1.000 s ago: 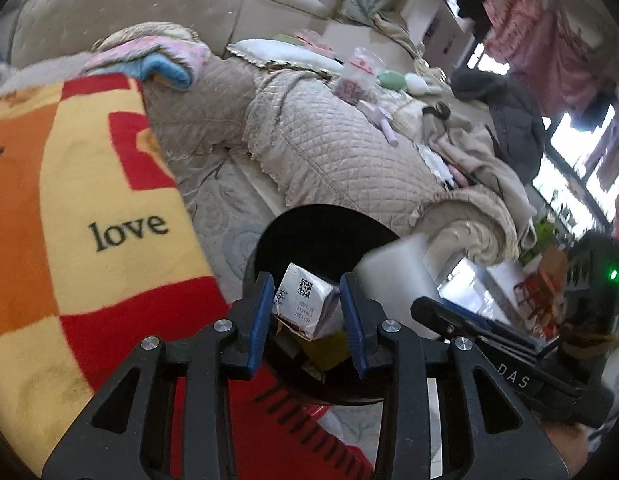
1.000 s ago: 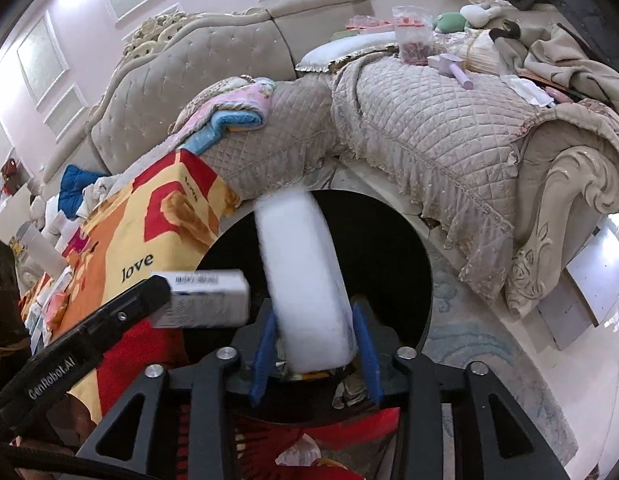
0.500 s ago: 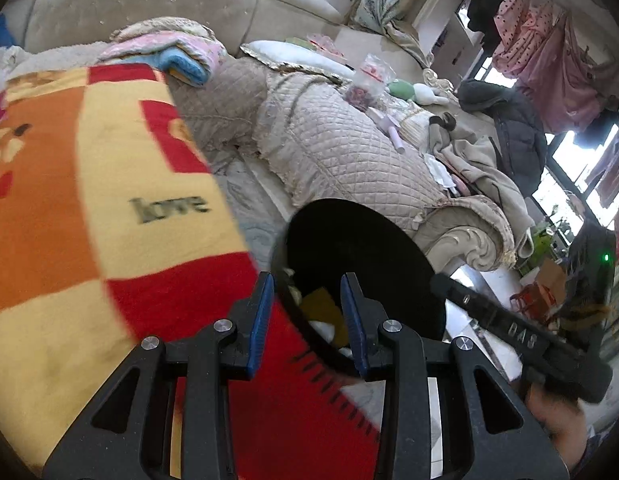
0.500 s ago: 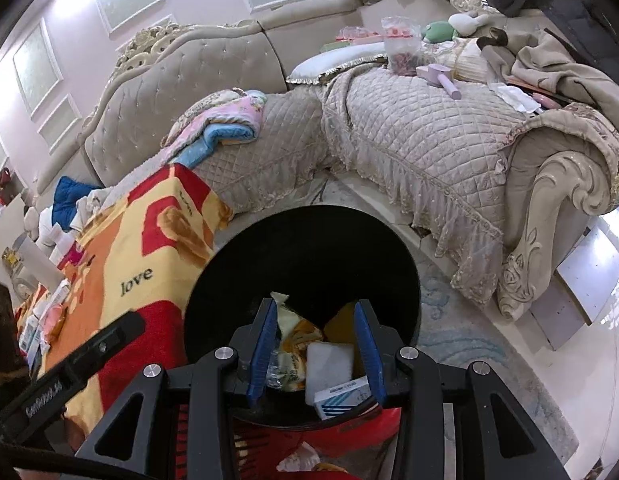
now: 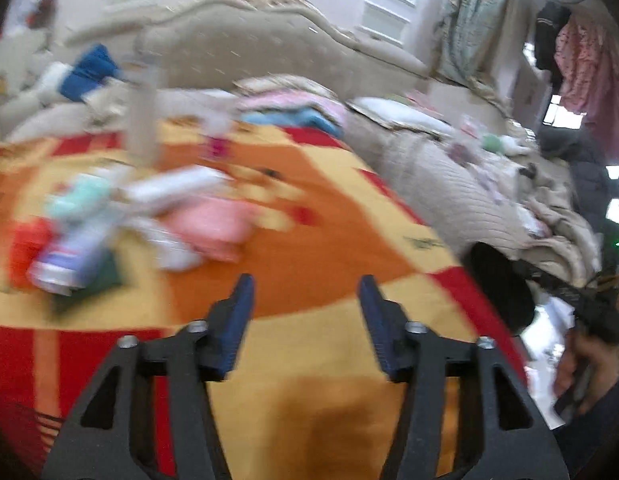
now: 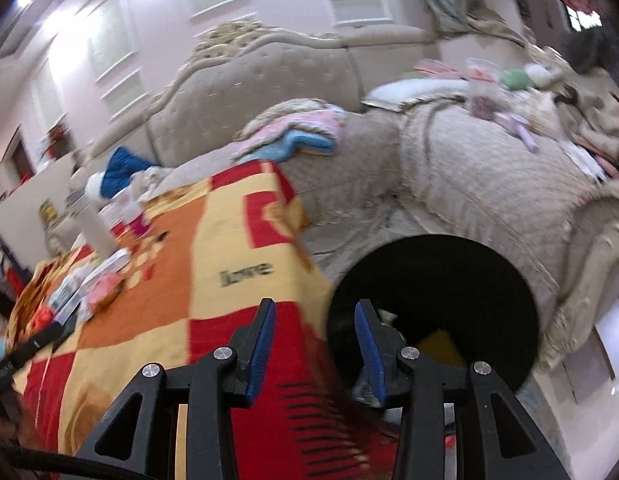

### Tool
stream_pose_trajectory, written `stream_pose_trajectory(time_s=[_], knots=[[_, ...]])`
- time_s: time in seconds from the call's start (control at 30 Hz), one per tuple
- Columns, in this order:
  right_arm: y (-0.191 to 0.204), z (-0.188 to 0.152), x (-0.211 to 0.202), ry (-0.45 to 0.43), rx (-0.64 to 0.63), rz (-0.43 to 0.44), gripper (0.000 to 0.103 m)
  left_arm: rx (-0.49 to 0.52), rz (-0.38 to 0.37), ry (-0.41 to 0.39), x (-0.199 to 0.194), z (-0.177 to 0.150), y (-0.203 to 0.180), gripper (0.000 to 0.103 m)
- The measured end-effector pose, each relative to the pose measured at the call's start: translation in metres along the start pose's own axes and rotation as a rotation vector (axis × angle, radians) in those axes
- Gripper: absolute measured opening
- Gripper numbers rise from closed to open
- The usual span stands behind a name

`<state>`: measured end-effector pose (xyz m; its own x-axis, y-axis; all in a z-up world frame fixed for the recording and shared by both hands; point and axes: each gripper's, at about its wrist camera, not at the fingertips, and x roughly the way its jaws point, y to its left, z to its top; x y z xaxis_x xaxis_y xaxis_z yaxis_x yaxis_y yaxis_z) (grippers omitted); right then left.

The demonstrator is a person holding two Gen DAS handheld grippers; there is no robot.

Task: Collect trash
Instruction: 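Grasp the white Pepsi-logo medicine box with the left gripper while the right grasps the pink bag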

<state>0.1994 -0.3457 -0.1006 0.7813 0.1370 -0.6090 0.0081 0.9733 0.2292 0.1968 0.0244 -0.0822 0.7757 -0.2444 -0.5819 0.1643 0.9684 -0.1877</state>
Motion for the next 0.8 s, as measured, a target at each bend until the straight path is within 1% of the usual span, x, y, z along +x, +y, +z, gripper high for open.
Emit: stream_pose_trajectory(time_s=[0.03, 0.07, 0.1, 0.13, 0.2, 0.27, 0.33, 0.4, 0.5, 0.53, 0.6, 0.67, 0.73, 0.8], knots=[[0.006, -0.001, 0.001, 0.0, -0.017, 0.007, 0.04, 0.005, 0.031, -0.014, -0.005, 0.0, 0.014, 0.059], [0.015, -0.002, 0.003, 0.002, -0.042, 0.019, 0.04, 0.007, 0.089, -0.028, -0.011, 0.0, 0.037, 0.059], [0.023, -0.004, 0.006, 0.009, -0.061, 0.027, 0.041, -0.008, 0.128, -0.033, -0.014, -0.001, 0.057, 0.059], [0.03, -0.005, 0.009, 0.016, -0.081, 0.03, 0.042, -0.024, 0.148, -0.033, -0.015, -0.001, 0.071, 0.059], [0.042, -0.007, 0.015, 0.03, -0.115, 0.039, 0.042, -0.073, 0.203, -0.033, -0.014, 0.0, 0.112, 0.059], [0.046, -0.009, 0.02, 0.038, -0.128, 0.044, 0.042, -0.101, 0.233, -0.016, -0.006, 0.0, 0.138, 0.059], [0.051, -0.01, 0.025, 0.045, -0.133, 0.049, 0.042, -0.12, 0.237, 0.009, 0.005, 0.001, 0.155, 0.059], [0.056, -0.01, 0.031, 0.056, -0.139, 0.05, 0.042, -0.128, 0.212, 0.029, 0.012, -0.001, 0.165, 0.059], [0.065, -0.012, 0.038, 0.069, -0.152, 0.05, 0.042, -0.14, 0.173, 0.04, 0.021, -0.004, 0.167, 0.059], [0.068, -0.012, 0.04, 0.071, -0.154, 0.052, 0.042, -0.147, 0.175, 0.044, 0.023, -0.004, 0.168, 0.059], [0.075, -0.014, 0.045, 0.078, -0.167, 0.053, 0.042, -0.166, 0.153, 0.058, 0.029, -0.004, 0.169, 0.059], [0.082, -0.016, 0.048, 0.084, -0.181, 0.054, 0.042, -0.178, 0.146, 0.091, 0.035, -0.004, 0.17, 0.059], [0.089, -0.017, 0.051, 0.091, -0.194, 0.058, 0.042, -0.195, 0.128, 0.107, 0.038, -0.002, 0.17, 0.059], [0.094, -0.018, 0.054, 0.095, -0.205, 0.054, 0.042, -0.204, 0.128, 0.136, 0.045, -0.002, 0.172, 0.055]])
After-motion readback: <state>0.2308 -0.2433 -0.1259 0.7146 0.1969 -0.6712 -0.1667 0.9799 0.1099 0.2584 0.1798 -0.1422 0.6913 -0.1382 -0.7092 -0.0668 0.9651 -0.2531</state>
